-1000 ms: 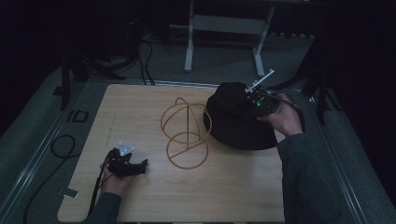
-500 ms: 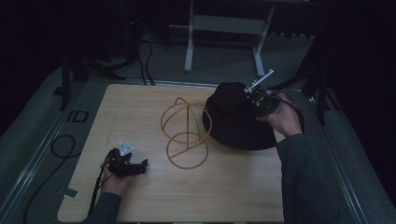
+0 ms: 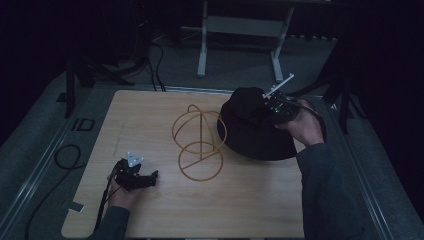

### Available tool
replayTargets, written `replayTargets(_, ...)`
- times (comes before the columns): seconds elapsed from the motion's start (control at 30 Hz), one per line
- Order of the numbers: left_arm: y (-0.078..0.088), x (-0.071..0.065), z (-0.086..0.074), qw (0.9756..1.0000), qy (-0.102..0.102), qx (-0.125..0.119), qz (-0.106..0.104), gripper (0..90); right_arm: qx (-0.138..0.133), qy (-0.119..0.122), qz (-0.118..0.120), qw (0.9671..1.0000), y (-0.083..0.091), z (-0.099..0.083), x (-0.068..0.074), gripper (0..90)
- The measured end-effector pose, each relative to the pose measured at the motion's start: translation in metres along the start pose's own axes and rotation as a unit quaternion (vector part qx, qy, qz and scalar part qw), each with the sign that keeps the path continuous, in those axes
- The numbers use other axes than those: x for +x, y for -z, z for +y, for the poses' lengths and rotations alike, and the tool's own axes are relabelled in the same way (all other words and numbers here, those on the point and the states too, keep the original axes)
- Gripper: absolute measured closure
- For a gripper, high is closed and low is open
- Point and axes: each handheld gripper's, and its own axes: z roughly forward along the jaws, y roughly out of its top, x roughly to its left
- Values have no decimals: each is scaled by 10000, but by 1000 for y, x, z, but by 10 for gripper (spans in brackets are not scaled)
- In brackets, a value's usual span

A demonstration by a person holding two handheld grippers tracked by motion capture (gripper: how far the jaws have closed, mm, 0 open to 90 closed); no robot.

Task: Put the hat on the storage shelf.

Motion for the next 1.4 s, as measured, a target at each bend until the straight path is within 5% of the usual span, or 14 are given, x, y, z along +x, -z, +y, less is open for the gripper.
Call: replayTargets(1.4, 0, 0, 0, 10000, -12, 19, -8, 94, -132, -18, -104, 9999, 19, 7, -3, 881)
